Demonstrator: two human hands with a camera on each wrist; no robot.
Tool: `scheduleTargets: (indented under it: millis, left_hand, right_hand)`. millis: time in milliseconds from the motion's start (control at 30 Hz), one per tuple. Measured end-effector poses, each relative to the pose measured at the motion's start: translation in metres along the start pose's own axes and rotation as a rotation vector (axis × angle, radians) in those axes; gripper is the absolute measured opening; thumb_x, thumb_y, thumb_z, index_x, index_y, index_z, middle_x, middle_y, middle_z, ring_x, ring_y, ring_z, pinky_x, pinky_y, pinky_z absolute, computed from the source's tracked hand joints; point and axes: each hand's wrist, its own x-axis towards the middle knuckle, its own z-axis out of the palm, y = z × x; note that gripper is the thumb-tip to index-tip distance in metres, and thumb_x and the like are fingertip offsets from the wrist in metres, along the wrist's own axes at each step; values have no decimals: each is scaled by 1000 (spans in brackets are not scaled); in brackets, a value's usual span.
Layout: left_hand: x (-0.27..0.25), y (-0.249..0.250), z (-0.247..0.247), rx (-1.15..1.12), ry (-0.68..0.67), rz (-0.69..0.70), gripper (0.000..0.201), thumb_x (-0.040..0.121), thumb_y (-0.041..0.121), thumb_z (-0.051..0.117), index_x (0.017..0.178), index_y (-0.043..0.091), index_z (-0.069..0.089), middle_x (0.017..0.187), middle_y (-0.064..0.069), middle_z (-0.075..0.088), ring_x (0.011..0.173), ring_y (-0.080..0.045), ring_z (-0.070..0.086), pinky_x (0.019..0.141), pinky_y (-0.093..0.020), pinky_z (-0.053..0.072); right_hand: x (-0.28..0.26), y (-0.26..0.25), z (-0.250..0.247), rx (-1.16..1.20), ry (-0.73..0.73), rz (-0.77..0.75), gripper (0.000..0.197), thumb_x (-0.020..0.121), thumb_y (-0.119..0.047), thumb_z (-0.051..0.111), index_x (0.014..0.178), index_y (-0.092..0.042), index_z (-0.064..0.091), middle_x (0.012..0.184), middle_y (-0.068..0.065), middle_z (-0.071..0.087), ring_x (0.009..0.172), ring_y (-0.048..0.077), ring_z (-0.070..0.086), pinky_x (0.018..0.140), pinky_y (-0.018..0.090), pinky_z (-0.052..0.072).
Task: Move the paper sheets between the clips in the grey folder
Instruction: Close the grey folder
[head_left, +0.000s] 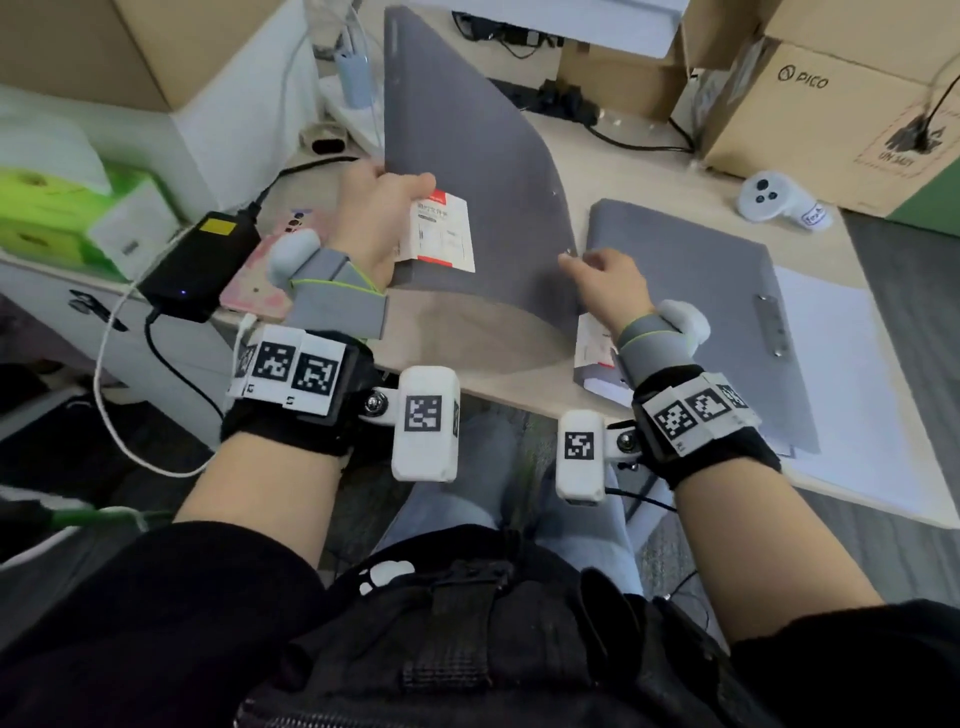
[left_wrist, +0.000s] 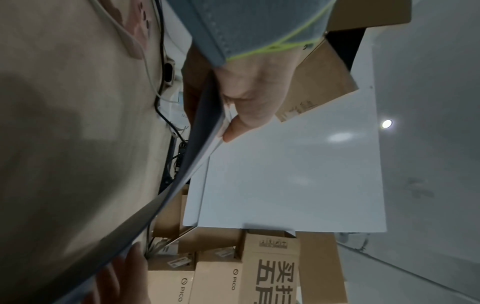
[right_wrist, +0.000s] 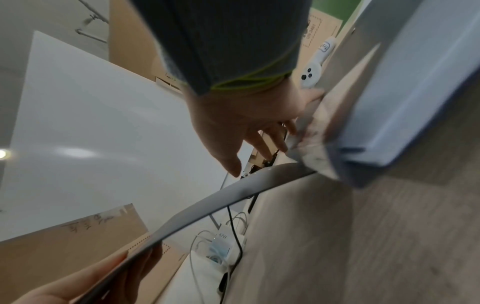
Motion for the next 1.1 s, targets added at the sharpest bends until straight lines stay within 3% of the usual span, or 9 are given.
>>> scheduleTargets:
  millis: [133,233,367,533,667,867,967,1033,1100]
  left_hand:
    - [-6,15,-4,-126,72,160,11,85,2,57,95,7,58,78,-6,64,56,-12,67,51,-24,55]
    - [-7,20,-3,-179,88,190,9,86,2,56,86,10,56,76,-4,63,53,-10,66,52,-25,55]
    - [-10,15,11,-195,32,169,21,87,6,57,108,5,57,81,-6,65,59,-15,67,56,-29,57]
    - [-17,-5,52,-161,-67,89,13,87,6,57,99,9,58,78,-5,66,57,-15,68,60,-33,59]
    - [-20,-22,89,-88,-157,1,9,87,10,59,96,11,58,76,-4,67,59,-17,69,64,-38,60]
    - [-26,-52,133,41,-248,-106,2,87,14,60,85,14,60,64,2,69,47,-10,67,62,-34,58]
    - [-29,-70,150,161,-294,-179,12,87,16,62,94,6,61,78,-6,67,52,-13,68,62,-29,55]
    - [-26,-80,151,189,-281,-218,8,86,13,62,84,5,61,78,-8,65,57,-16,65,55,-26,55]
    - [-25,-86,152,207,-252,-231,12,86,10,61,75,8,58,73,-7,63,53,-15,64,45,-22,54]
  right_hand:
    - [4,-9,11,162,23,-40,39,85,-50,51,100,-15,58,94,2,50,88,18,47,81,31,40]
    - [8,-11,3,292,120,-41,30,84,-46,54,100,-21,50,98,0,53,91,19,48,87,31,40]
    - [9,2,-20,356,252,6,52,85,-38,60,127,-9,53,130,7,58,119,23,54,106,38,41]
    - [4,39,-52,401,346,128,36,58,-44,61,85,-20,57,80,-5,55,76,18,46,80,27,38]
    - [-3,81,-77,453,401,225,58,67,-35,68,119,-11,61,110,3,62,100,20,55,101,37,46]
    - [-15,133,-106,399,451,317,62,56,-34,63,110,-4,66,90,6,56,80,19,49,76,31,40]
    - [-20,153,-118,237,445,356,51,61,-36,59,100,-5,69,91,12,61,91,24,52,88,37,44]
    - [-22,159,-122,118,392,400,50,70,-37,59,113,-11,66,114,16,62,115,33,48,103,39,37]
    - [-19,166,-125,91,342,398,47,76,-33,60,119,-12,62,120,14,60,117,32,48,104,36,37]
